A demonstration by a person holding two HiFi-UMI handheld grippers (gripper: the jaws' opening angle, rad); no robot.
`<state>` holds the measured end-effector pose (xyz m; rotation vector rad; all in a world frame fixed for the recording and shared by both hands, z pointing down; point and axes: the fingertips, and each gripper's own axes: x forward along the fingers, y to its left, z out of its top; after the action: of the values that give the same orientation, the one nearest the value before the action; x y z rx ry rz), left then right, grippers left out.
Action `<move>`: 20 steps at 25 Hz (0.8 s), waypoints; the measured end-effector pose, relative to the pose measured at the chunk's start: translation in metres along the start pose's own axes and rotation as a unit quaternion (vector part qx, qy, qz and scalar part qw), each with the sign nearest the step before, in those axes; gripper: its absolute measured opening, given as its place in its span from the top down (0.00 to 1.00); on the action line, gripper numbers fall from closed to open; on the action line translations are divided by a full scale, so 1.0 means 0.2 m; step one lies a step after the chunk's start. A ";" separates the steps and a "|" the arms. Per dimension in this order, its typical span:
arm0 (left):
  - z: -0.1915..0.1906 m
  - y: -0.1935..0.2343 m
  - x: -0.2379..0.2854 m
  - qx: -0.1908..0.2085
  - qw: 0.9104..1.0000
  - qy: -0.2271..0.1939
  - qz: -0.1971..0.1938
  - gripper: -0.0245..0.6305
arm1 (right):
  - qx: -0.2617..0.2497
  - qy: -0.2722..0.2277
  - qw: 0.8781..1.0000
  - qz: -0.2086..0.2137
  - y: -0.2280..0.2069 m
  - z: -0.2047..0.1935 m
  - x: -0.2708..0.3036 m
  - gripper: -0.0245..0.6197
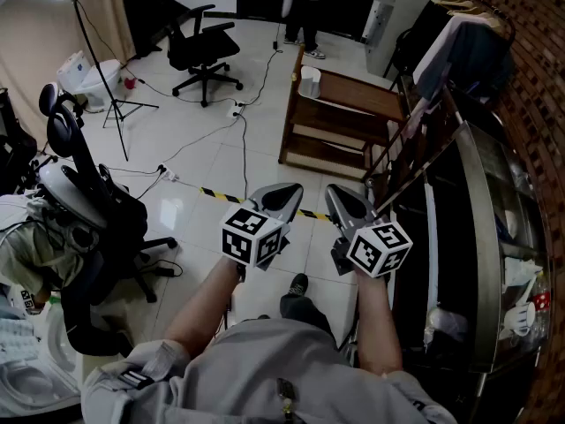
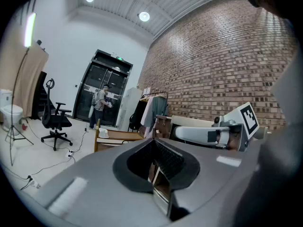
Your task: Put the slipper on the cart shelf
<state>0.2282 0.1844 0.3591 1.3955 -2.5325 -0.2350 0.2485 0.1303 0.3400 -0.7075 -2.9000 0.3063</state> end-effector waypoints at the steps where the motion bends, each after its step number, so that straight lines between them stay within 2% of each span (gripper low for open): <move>1: 0.00 0.02 0.04 0.001 1.000 0.001 0.000 0.95 | 0.001 -0.001 1.000 0.000 -0.04 0.01 0.03 0.96; 9: 0.06 0.28 0.39 0.001 1.000 0.004 0.015 0.95 | 0.000 0.005 1.000 0.009 -0.38 0.05 0.30 0.96; 20: 0.22 0.67 1.06 -0.005 0.999 0.017 0.051 0.95 | -0.016 0.020 0.999 0.036 -1.01 0.25 0.78 0.96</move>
<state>-0.0024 0.0777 0.3792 1.2509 -2.5628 -0.2039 0.0129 0.0195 0.3514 -0.8147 -2.8533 0.2514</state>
